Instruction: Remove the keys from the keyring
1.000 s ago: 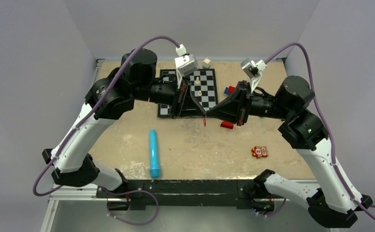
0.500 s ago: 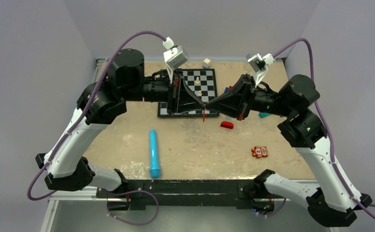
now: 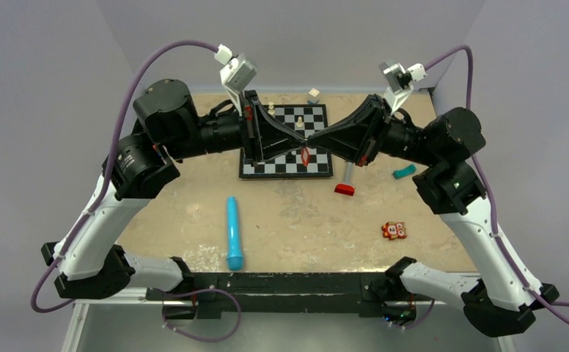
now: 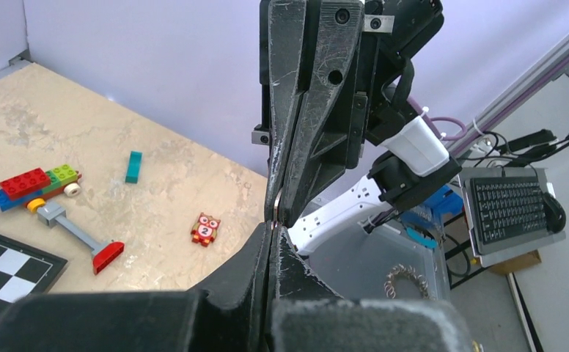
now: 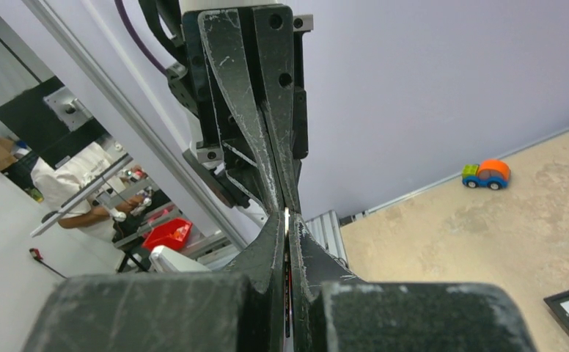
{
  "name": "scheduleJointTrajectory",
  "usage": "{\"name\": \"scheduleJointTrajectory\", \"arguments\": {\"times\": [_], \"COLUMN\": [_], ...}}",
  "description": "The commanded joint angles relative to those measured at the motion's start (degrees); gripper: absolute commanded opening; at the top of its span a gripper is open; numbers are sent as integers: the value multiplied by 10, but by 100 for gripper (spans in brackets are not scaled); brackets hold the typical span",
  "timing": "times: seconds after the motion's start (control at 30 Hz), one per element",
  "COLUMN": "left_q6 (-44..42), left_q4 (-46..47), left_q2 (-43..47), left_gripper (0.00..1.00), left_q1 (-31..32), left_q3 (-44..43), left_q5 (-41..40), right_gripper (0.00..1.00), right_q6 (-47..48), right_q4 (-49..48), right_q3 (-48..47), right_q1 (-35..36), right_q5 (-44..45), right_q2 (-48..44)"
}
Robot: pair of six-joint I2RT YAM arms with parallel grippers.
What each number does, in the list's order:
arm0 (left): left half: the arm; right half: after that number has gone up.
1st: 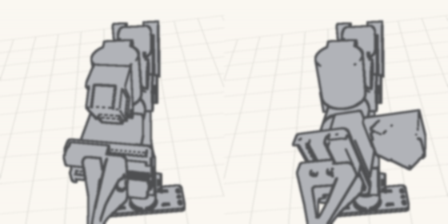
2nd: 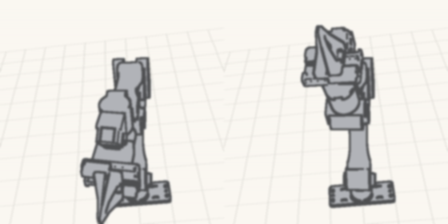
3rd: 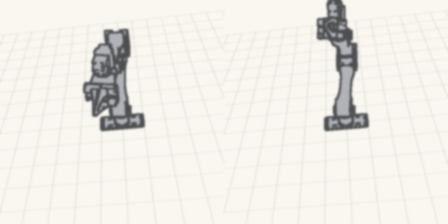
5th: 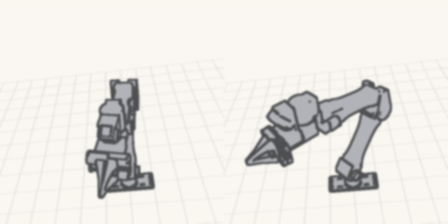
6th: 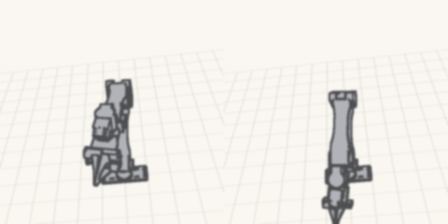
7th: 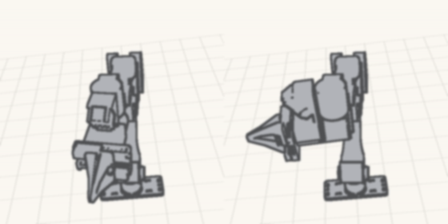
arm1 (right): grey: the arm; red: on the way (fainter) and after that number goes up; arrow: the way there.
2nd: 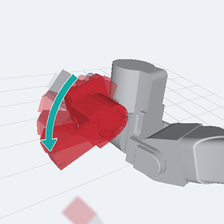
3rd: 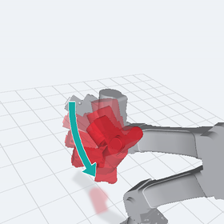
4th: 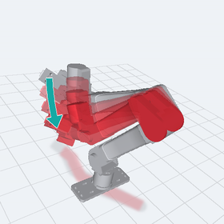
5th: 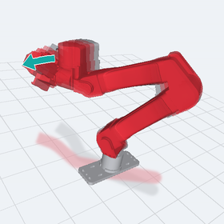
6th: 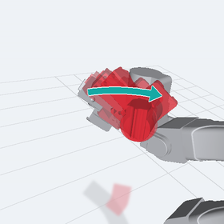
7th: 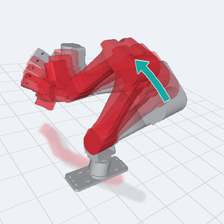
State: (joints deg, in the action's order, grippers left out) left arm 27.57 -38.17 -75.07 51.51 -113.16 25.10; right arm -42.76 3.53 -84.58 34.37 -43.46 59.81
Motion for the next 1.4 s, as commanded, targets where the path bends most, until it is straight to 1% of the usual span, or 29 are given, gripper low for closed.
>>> {"name": "scheduleJointTrajectory", "arguments": {"times": [0.0,0.23,0.6,0.9,1.17,1.3,1.37], "left_q6": [40,71,119,135,143,140,138], "left_q4": [75,126,170,206,222,220,220], "left_q2": [3,15,20,33,39,43,42], "left_gripper": [0,0,0,0,0,0,0], "left_q1": [3,7,15,21,30,32,32], "left_q3": [27,61,70,96,115,119,118], "left_q5": [-30,-66,-128,-170,-210,-236,-236], "right_gripper": [0,0,0,0,0,0,0], "right_q6": [-30,-38,-74,-100,-136,-134,-136], "right_q4": [-70,-82,-133,-165,-210,-210,-210], "right_q3": [-17,-16,-9,-24,6,6,7], "right_q1": [3,3,2,2,2,2,3], "right_q5": [-4,5,23,31,42,44,46], "right_q2": [7,8,18,36,33,31,32]}}
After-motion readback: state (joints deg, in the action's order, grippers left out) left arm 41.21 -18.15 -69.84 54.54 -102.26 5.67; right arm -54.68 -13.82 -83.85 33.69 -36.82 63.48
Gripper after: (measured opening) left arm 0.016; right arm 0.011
